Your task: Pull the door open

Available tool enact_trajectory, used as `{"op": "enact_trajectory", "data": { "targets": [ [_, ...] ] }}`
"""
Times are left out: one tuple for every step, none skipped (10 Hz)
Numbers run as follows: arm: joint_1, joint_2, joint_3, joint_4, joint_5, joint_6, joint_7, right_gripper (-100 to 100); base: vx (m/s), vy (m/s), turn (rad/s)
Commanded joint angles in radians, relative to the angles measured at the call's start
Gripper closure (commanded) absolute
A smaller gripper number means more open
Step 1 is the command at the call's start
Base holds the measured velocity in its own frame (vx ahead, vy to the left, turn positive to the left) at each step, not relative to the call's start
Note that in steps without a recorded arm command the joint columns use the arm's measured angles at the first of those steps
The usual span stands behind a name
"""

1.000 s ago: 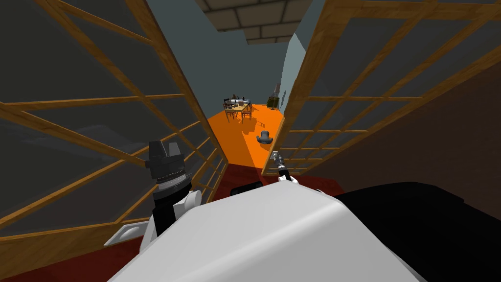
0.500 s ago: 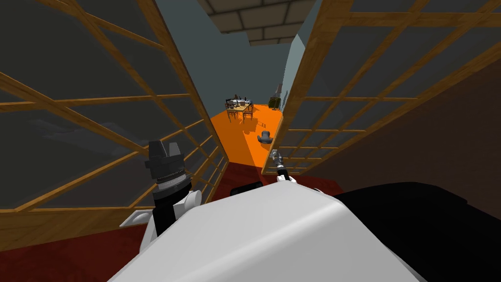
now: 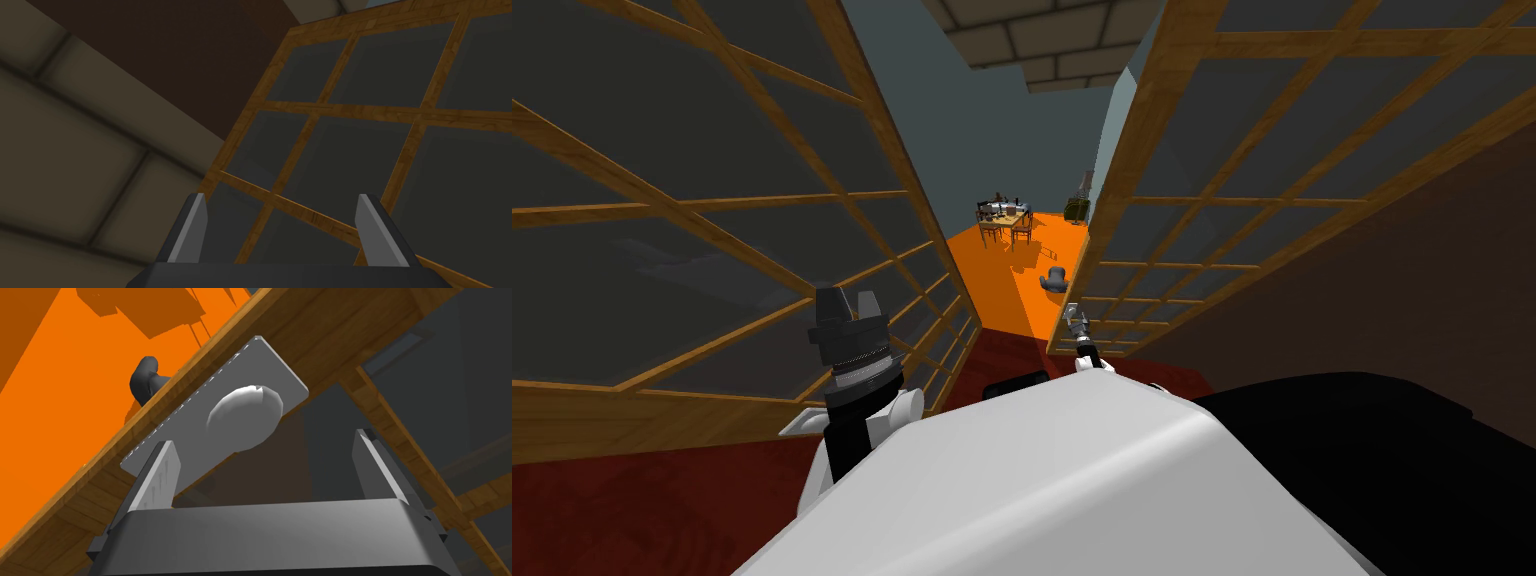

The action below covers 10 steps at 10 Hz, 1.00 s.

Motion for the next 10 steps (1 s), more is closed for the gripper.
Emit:
{"op": "enact_trajectory", "data": {
  "targets": [
    [-0.005, 0.006, 0.007, 0.000, -0.023, 0.002, -0.050, -100, -0.056, -0.013, 0.037],
    [-0.009, 0.010, 0.014, -0.001, -0.044, 0.004, -0.076, -100, -0.073, -0.017, 0.075],
    [-0.009, 0.010, 0.014, -0.001, -0.044, 0.004, -0.092, -100, -0.059, -0.008, 0.033],
    [-0.013, 0.015, 0.020, -0.002, -0.064, 0.007, -0.126, -100, -0.073, -0.010, 0.040],
    [-0.013, 0.015, 0.020, -0.002, -0.064, 0.007, -0.132, -100, -0.052, -0.011, 0.027],
    [-0.017, 0.020, 0.026, -0.003, -0.085, 0.009, -0.172, -100, -0.050, -0.011, 0.059],
    [-0.021, 0.024, 0.033, -0.004, -0.106, 0.012, -0.198, -100, -0.073, -0.017, 0.068],
    [-0.021, 0.024, 0.033, -0.004, -0.106, 0.012, -0.212, -100, -0.060, -0.022, 0.028],
    [-0.025, 0.029, 0.039, -0.005, -0.126, 0.014, -0.248, -100, -0.058, -0.016, 0.061],
    [-0.025, 0.029, 0.039, -0.005, -0.126, 0.014, -0.252, -100, -0.048, -0.011, 0.024]
  ]
}}
